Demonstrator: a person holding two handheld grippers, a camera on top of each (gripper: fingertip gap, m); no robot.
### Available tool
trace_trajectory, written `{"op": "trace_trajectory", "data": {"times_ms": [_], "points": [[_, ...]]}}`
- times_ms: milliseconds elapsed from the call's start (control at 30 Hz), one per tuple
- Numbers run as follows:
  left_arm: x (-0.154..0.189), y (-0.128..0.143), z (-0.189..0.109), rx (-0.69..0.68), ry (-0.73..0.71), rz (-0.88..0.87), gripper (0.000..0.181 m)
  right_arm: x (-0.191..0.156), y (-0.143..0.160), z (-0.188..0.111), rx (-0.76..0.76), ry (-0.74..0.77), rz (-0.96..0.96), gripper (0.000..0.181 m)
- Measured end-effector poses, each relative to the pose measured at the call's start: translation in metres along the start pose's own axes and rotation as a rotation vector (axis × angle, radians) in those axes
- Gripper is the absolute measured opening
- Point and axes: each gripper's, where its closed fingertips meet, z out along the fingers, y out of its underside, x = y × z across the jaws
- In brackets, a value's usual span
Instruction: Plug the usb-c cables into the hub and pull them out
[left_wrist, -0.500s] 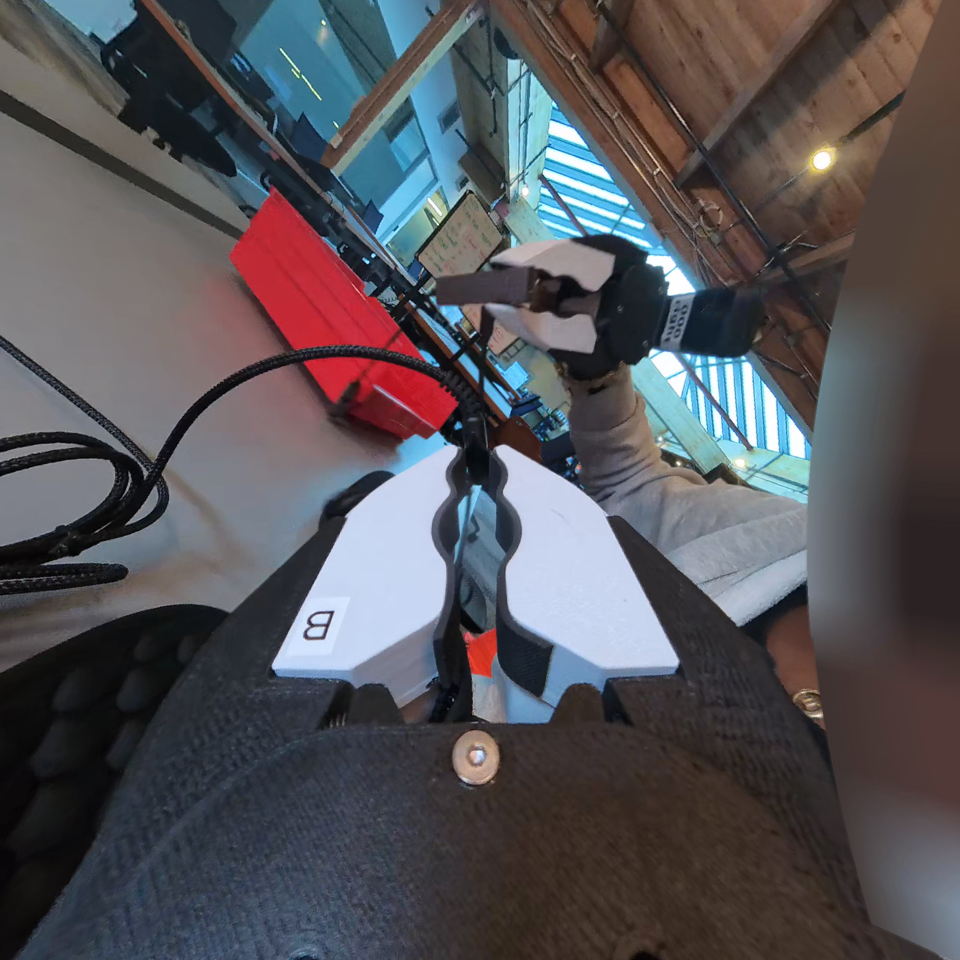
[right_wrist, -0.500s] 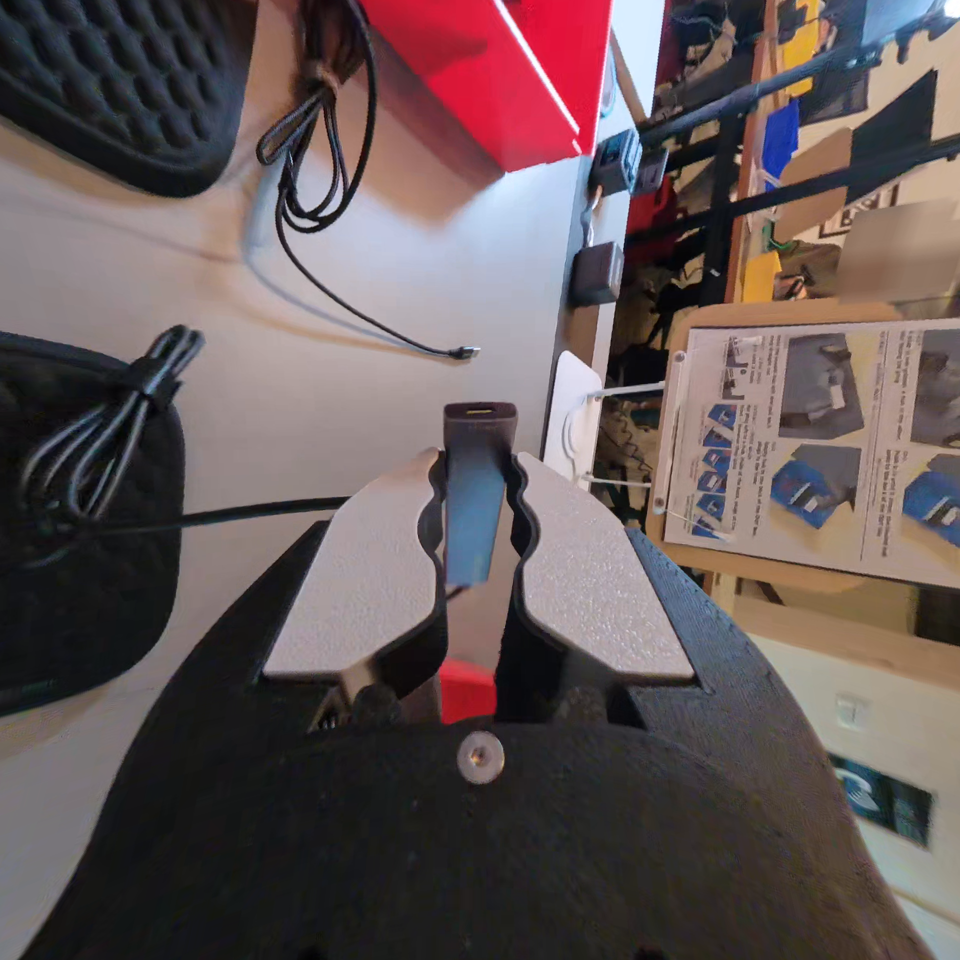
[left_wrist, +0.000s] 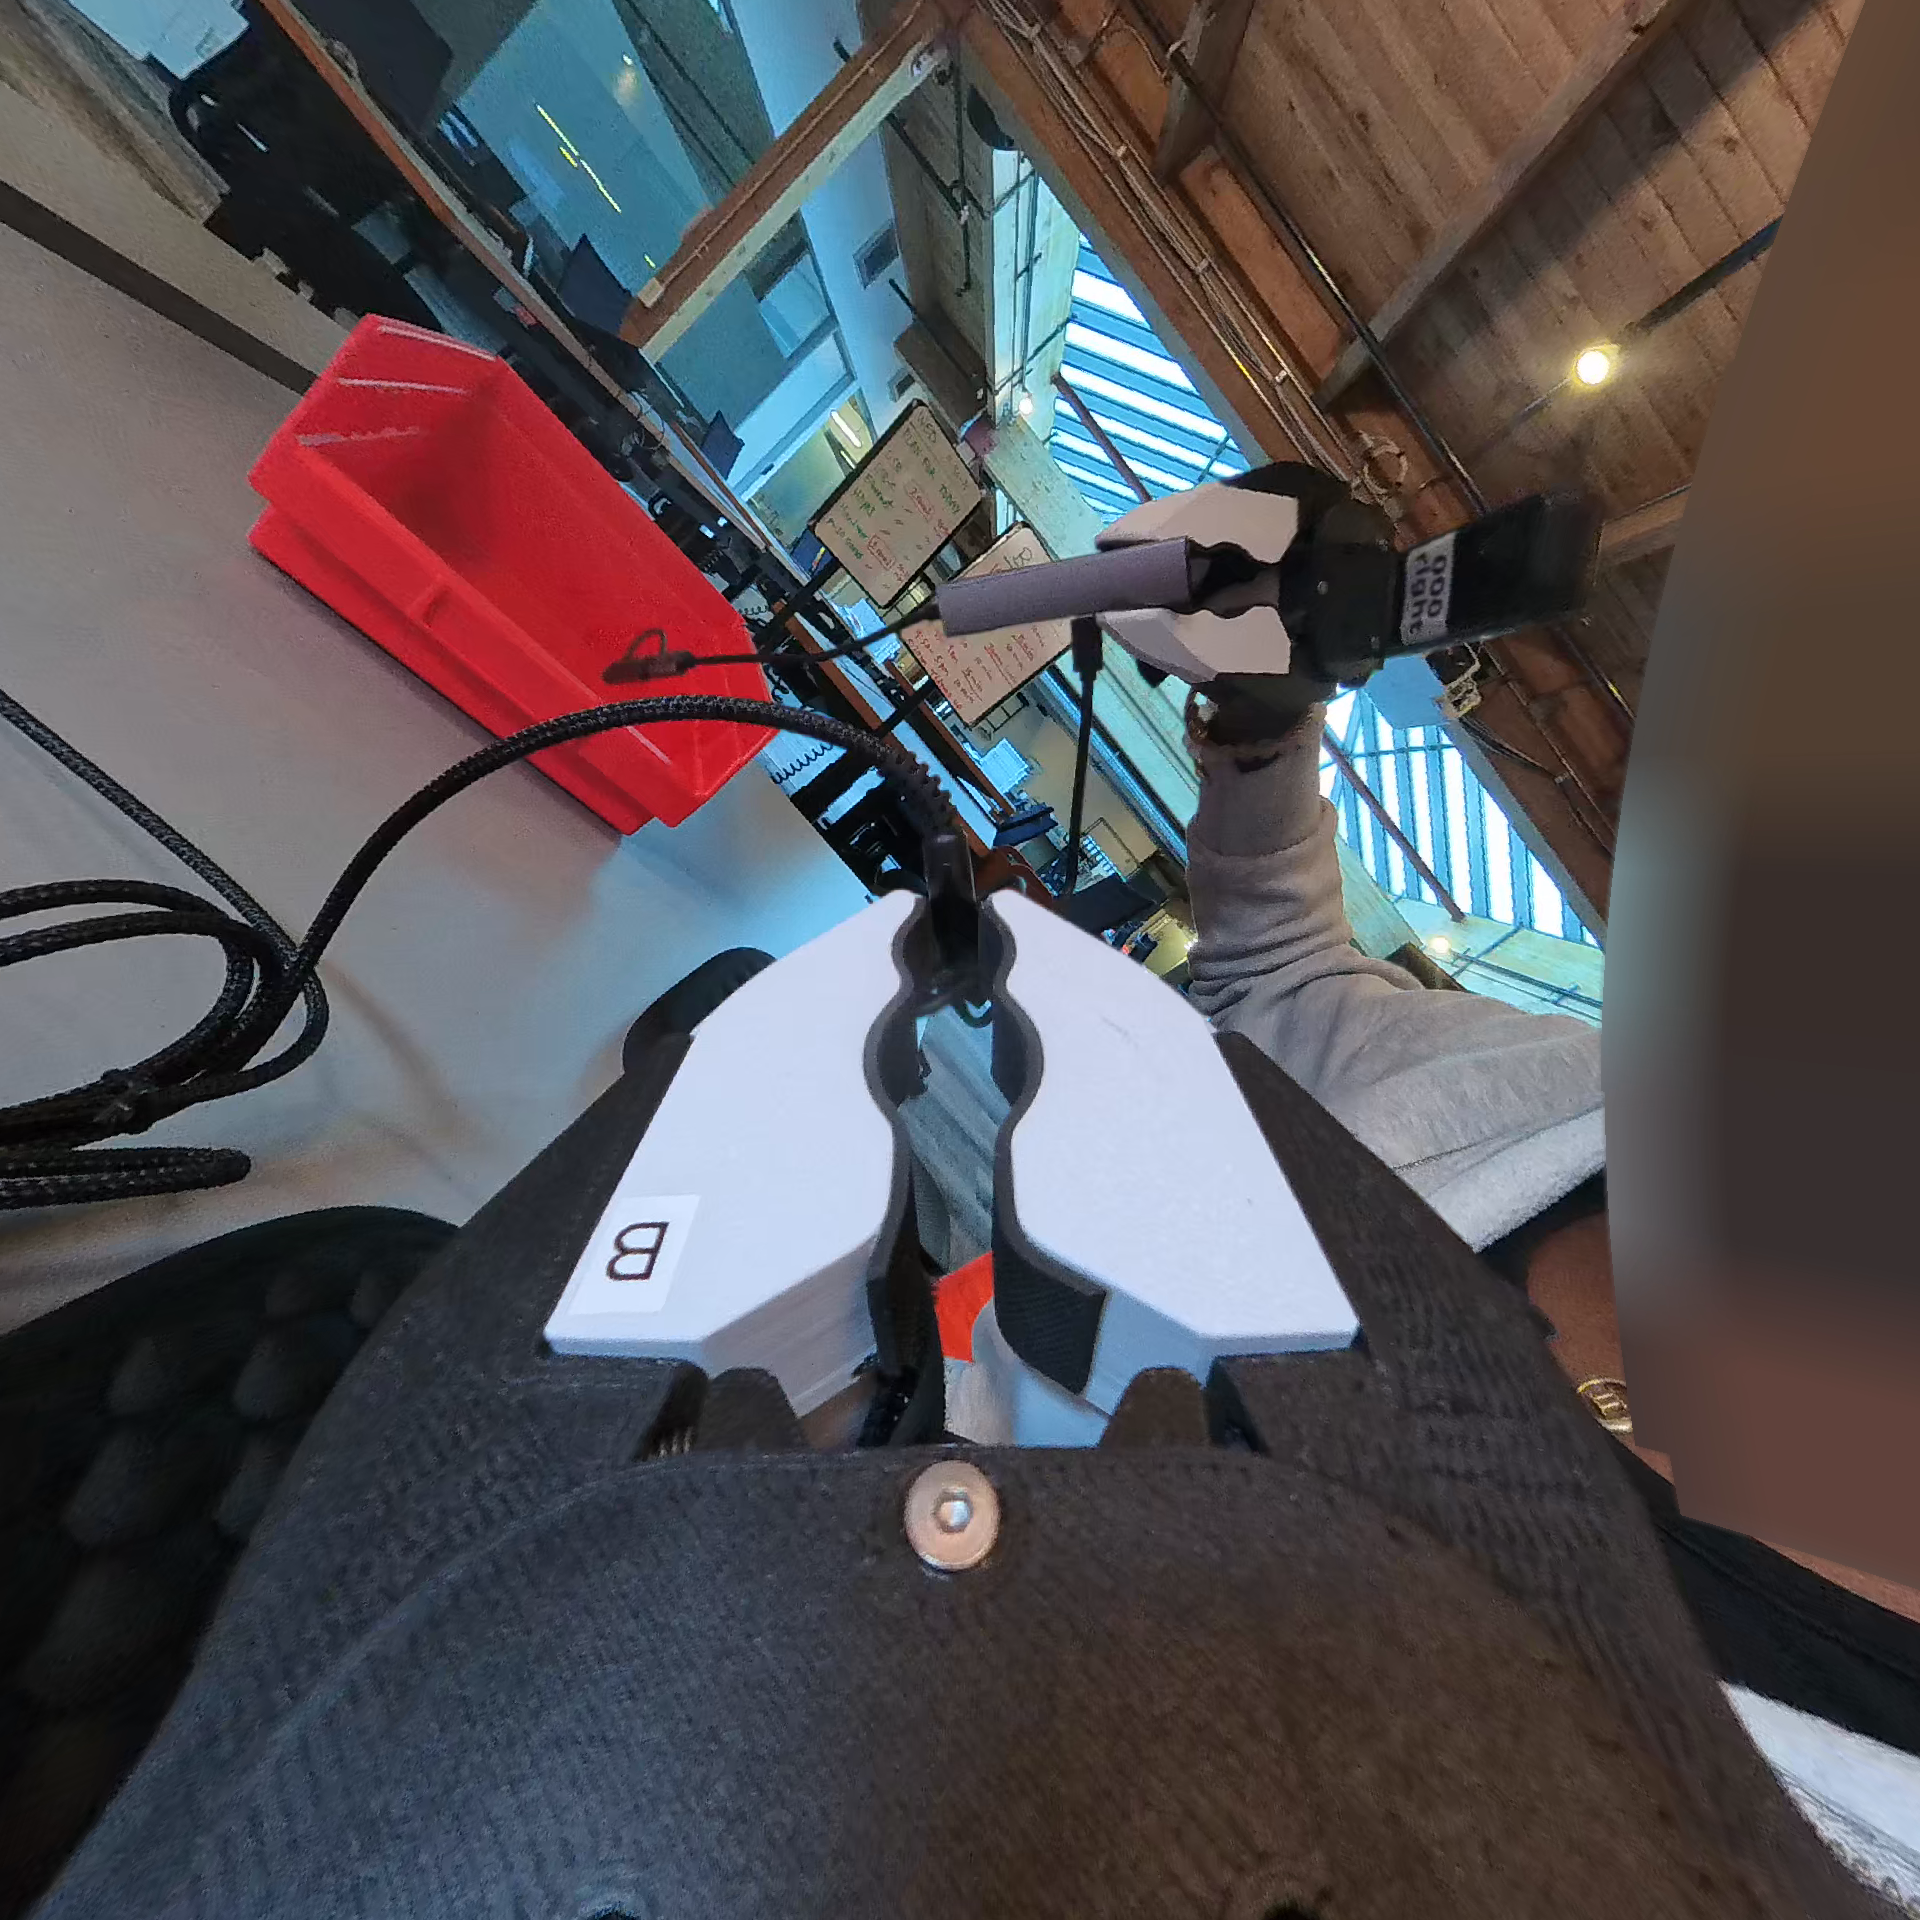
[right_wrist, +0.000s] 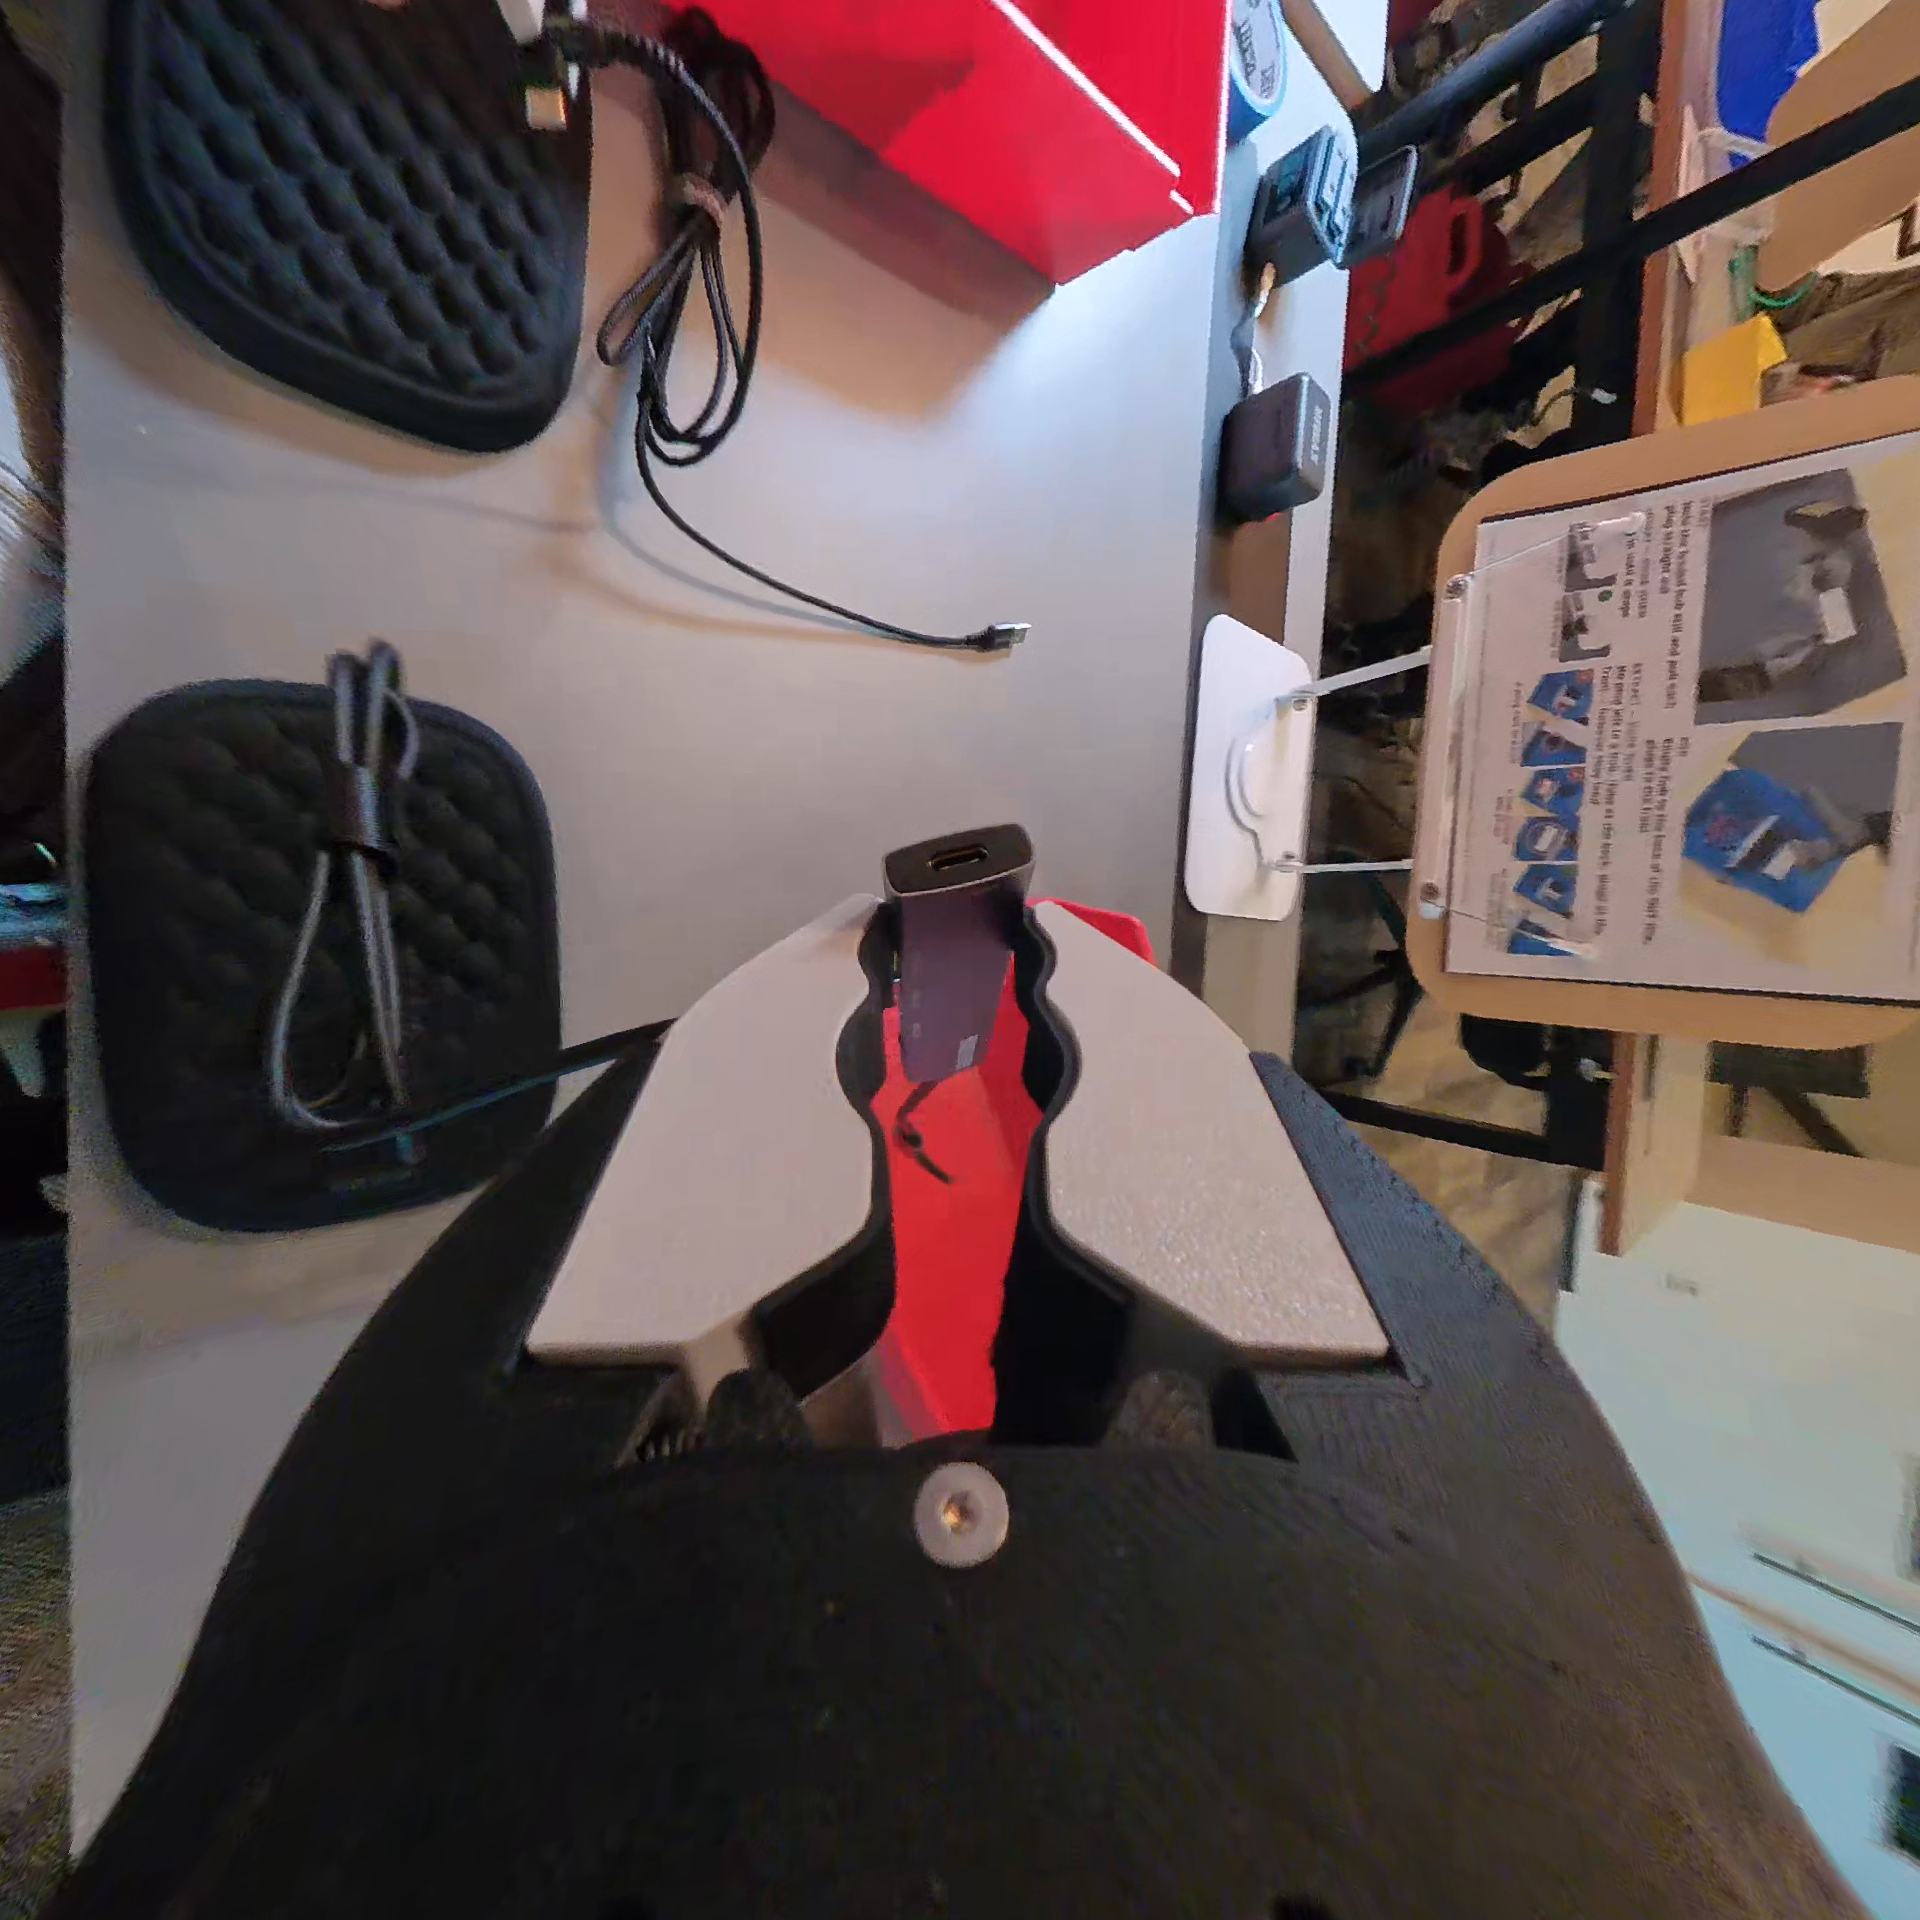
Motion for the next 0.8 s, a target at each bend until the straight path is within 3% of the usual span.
{"op": "trace_trajectory", "data": {"times_ms": [133, 400, 633, 800], "points": [[-0.001, 0.004, 0.005, -0.003, -0.021, 0.011, 0.008, -0.022, -0.016, 0.012, -0.014, -0.103, -0.035, 0.022], [-0.016, 0.013, 0.016, -0.004, -0.145, 0.008, 0.008, -0.107, -0.045, 0.120, -0.022, -0.387, 0.067, 0.022], [-0.034, 0.010, 0.012, 0.097, -0.205, -0.084, 0.008, -0.111, -0.061, 0.161, 0.021, -0.455, 0.235, 0.022], [-0.040, 0.006, 0.016, 0.178, -0.245, -0.163, 0.008, -0.111, -0.063, 0.175, 0.002, -0.382, 0.213, 0.022]]}}
